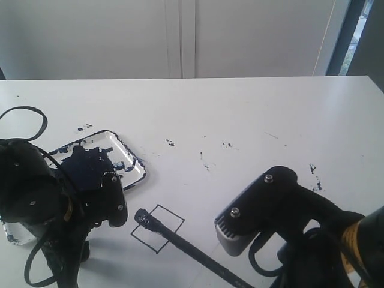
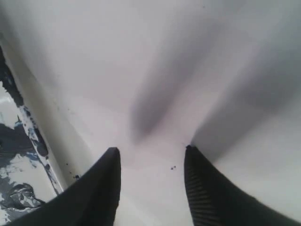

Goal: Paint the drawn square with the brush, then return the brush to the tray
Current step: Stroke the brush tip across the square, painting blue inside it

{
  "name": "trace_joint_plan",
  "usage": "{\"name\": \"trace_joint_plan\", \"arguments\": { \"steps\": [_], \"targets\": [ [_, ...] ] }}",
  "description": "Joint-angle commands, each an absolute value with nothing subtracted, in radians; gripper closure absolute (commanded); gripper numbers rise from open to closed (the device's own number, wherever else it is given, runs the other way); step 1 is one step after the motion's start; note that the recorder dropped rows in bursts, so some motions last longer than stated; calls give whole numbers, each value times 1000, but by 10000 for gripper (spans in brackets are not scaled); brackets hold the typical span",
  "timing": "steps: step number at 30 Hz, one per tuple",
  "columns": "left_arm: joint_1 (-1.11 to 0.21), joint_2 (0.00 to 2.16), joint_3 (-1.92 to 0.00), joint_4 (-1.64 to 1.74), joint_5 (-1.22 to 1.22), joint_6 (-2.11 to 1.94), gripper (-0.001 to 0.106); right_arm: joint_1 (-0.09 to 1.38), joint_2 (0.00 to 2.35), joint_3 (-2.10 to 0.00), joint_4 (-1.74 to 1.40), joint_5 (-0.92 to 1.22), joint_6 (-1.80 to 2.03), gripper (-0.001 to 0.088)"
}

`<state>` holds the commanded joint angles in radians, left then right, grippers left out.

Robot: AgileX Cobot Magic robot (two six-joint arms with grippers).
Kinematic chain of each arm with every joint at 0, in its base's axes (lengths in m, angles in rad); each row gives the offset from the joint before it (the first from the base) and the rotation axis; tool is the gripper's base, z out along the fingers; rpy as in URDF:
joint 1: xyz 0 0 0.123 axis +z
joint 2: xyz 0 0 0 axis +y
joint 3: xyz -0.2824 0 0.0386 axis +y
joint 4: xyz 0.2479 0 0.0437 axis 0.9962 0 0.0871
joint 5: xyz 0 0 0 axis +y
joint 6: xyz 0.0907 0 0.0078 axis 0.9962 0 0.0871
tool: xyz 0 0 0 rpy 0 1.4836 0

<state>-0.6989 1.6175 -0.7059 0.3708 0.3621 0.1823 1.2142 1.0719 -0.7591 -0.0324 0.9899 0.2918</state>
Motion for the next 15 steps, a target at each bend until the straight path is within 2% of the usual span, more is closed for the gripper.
{"name": "trace_joint_plan", "arguments": {
  "steps": [15],
  "targets": [
    [-699, 1617, -706, 371, 366, 182, 570, 1214, 1250, -806, -165, 959, 292, 868]
  ]
}}
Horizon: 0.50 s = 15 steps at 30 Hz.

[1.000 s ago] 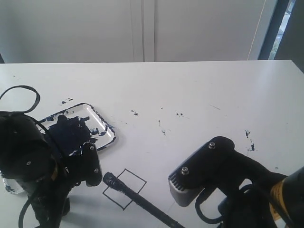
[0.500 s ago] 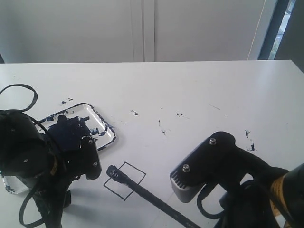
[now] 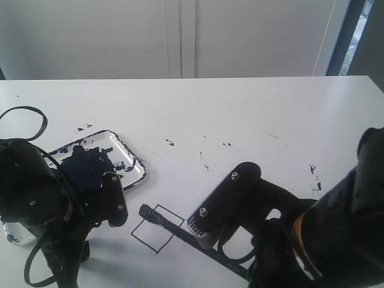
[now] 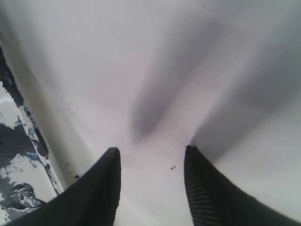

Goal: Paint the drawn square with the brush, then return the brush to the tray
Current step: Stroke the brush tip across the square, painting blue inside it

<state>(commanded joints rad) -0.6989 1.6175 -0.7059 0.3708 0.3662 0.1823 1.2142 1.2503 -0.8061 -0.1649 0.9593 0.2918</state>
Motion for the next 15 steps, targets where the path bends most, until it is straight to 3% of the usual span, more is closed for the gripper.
{"name": "trace_joint_plan", "arguments": {
  "steps": [15],
  "targets": [
    [-699, 1617, -706, 371, 366, 182, 570, 1214, 1261, -806, -157, 942, 276, 868]
  ]
}}
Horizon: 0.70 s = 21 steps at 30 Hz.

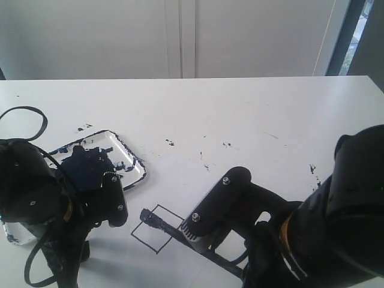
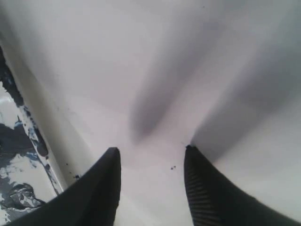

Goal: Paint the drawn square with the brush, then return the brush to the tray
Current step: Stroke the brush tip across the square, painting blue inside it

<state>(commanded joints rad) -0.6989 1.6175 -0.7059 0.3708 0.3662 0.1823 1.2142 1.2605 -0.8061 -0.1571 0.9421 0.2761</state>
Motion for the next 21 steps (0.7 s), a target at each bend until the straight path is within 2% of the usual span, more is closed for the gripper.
{"name": "trace_joint_plan", "arguments": {
  "steps": [21],
  "targets": [
    [-699, 1617, -706, 371, 366, 182, 570, 1214, 1310, -806, -111, 913, 254, 868]
  ]
}}
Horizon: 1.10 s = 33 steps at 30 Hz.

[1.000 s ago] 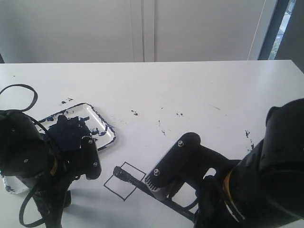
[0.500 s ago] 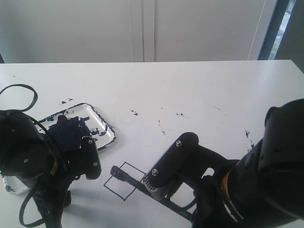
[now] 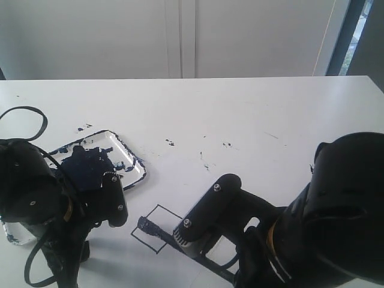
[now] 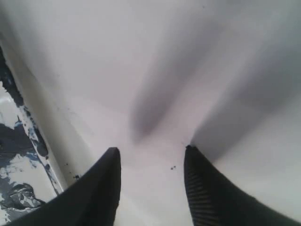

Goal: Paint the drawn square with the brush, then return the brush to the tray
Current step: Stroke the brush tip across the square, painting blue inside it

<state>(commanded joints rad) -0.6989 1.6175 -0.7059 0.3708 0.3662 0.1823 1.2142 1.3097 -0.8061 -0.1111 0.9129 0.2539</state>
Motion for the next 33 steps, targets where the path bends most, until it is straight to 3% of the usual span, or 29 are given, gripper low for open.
{"name": "trace_joint_plan", "arguments": {
  "steps": [33],
  "targets": [
    [-699, 1617, -706, 371, 372, 182, 570, 1214, 1345, -806, -154, 903, 284, 868]
  ]
}}
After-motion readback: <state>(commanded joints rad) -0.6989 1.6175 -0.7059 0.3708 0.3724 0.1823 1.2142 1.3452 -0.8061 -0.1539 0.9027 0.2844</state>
